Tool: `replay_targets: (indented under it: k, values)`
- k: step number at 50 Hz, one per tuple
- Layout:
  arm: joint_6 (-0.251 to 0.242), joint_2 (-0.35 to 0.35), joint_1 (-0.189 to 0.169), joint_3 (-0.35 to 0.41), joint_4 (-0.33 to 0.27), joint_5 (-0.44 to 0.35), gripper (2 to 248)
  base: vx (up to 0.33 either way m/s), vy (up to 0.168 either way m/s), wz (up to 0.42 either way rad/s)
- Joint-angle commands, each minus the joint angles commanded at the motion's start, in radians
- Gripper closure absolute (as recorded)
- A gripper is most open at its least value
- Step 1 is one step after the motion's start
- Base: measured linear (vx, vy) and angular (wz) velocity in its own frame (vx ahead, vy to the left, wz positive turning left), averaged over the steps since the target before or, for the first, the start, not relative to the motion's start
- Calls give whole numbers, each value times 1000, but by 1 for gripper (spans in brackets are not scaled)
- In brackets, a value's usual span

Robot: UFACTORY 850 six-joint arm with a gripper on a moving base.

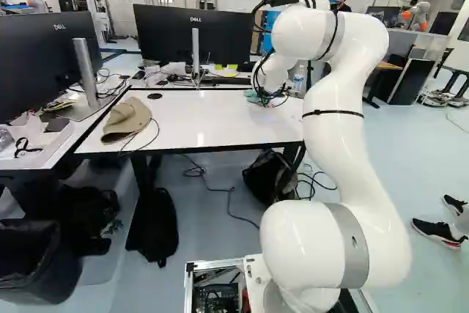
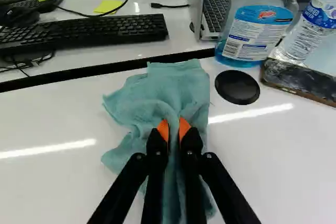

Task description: Clean the table with the green towel

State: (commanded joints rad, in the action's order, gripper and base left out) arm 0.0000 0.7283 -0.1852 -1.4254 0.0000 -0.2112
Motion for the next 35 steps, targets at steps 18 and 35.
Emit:
replay_targets:
  k: [18, 35]
  values:
    - [0, 37, -40, -52, 0, 0, 208, 0, 0, 0]
    - [0, 105, -64, -150, 0, 0, 208, 0, 0, 0]
